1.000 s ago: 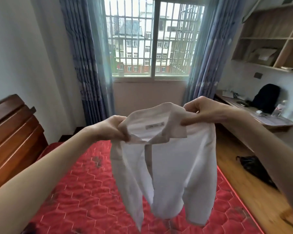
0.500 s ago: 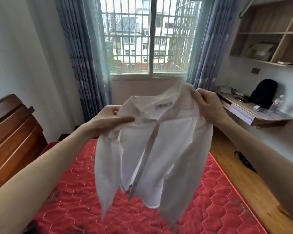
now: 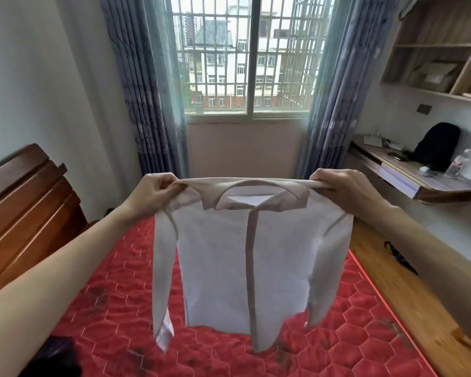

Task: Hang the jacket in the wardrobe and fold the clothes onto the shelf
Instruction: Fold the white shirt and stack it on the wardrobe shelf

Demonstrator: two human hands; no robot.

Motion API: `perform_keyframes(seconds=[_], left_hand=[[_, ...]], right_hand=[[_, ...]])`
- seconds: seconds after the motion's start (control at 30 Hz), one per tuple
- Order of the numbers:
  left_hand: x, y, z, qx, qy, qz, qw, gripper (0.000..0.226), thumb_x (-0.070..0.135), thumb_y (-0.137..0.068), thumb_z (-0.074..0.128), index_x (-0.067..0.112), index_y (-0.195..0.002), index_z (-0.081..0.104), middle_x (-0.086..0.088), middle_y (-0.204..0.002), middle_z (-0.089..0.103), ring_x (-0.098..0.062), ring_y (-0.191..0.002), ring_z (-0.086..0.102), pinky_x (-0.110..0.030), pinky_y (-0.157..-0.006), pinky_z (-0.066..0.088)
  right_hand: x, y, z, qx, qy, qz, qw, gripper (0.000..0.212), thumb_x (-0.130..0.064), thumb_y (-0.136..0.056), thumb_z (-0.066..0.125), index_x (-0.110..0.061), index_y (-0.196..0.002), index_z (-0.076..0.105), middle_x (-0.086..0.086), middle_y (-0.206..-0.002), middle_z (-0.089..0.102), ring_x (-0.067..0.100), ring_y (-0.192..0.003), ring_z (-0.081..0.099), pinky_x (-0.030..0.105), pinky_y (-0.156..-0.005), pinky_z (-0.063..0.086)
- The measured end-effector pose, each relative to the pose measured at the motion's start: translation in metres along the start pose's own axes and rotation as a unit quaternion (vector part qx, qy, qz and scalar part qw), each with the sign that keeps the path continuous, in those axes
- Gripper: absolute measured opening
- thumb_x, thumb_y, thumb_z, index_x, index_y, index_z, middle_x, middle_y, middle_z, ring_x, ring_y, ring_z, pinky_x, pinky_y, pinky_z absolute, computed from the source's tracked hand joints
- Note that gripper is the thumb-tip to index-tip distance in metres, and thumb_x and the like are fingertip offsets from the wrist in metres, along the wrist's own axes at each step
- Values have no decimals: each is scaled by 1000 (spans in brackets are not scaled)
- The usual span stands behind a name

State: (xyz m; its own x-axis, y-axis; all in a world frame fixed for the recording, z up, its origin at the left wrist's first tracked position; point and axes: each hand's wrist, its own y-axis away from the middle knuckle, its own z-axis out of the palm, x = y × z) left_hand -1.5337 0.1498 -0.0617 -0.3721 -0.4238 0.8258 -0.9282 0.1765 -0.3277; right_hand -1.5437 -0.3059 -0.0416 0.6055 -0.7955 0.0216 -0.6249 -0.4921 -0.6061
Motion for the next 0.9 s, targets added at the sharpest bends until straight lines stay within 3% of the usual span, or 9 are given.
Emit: perform_keyframes(seconds=[0.13,0.27,0.37,0.5,0.57,0.63,0.73,0.8,0.9], left_hand=[[-13,34,7,42,-9,-2,999,18,20,-91,80,9,-79,72,4,-65,65,-1,-62,53,-14,-58,42],[-17,64,2,-39,-23,-43,998,44,38,-87,80,3,-68,64,-1,-61,51,-11,-62,44,-21,-53,35],[-8,79,-2,-176,-49,-150,972,49,46,-92,74,2,-73,66,-2,-66,53,-14,-63,47,-26,-55,39],[7,83,-15,-370,-74,-303,875,45,48,-96,67,5,-96,81,-10,-92,77,-20,-77,70,-30,-67,56],[8,82,-21,-443,-37,-330,833,42,44,-101,60,8,-109,80,-16,-107,78,-22,-89,75,-30,-73,60],[1,80,-25,-456,1,-333,825,38,41,-103,57,13,-117,78,-14,-115,77,-26,-100,75,-34,-80,60],[-23,79,-21,-440,-8,-341,831,38,44,-99,62,16,-120,77,-16,-120,75,-36,-109,73,-50,-94,59],[-55,80,-8,-394,-27,-347,851,44,47,-96,69,10,-118,76,-19,-116,75,-42,-107,72,-58,-97,57],[-121,85,22,-273,-42,-331,902,53,61,-87,75,8,-96,76,-14,-94,76,-37,-83,73,-50,-79,60]], right_hand=[[-20,39,12,-23,-32,43,998,30,-54,-95,55,-24,-94,57,-9,-55,56,23,-44,50,32,-50,41],[-42,66,18,-180,-127,130,967,28,-44,-94,71,-28,-76,57,-14,-57,53,10,-55,52,33,-55,41],[-56,74,10,-338,-226,180,896,28,-53,-92,73,-30,-77,69,-10,-72,67,6,-66,58,38,-66,52],[-66,76,-19,-471,-356,226,775,32,-50,-94,73,-26,-115,78,1,-108,79,22,-100,75,42,-88,60],[-63,75,-26,-526,-426,237,697,38,-42,-95,76,-14,-121,76,16,-116,76,30,-101,73,42,-85,60],[-53,75,-19,-527,-471,268,655,53,-45,-88,81,-4,-121,73,26,-118,72,33,-98,70,40,-82,58],[-44,75,14,-518,-470,312,642,54,-48,-94,75,-4,-125,72,29,-123,70,41,-104,67,48,-93,52],[-47,77,47,-491,-444,334,671,44,-45,-99,68,-7,-121,74,23,-118,74,38,-103,72,48,-90,56],[-44,91,119,-430,-409,355,722,47,-50,-100,66,-6,-114,75,15,-108,77,28,-95,74,50,-85,59]])
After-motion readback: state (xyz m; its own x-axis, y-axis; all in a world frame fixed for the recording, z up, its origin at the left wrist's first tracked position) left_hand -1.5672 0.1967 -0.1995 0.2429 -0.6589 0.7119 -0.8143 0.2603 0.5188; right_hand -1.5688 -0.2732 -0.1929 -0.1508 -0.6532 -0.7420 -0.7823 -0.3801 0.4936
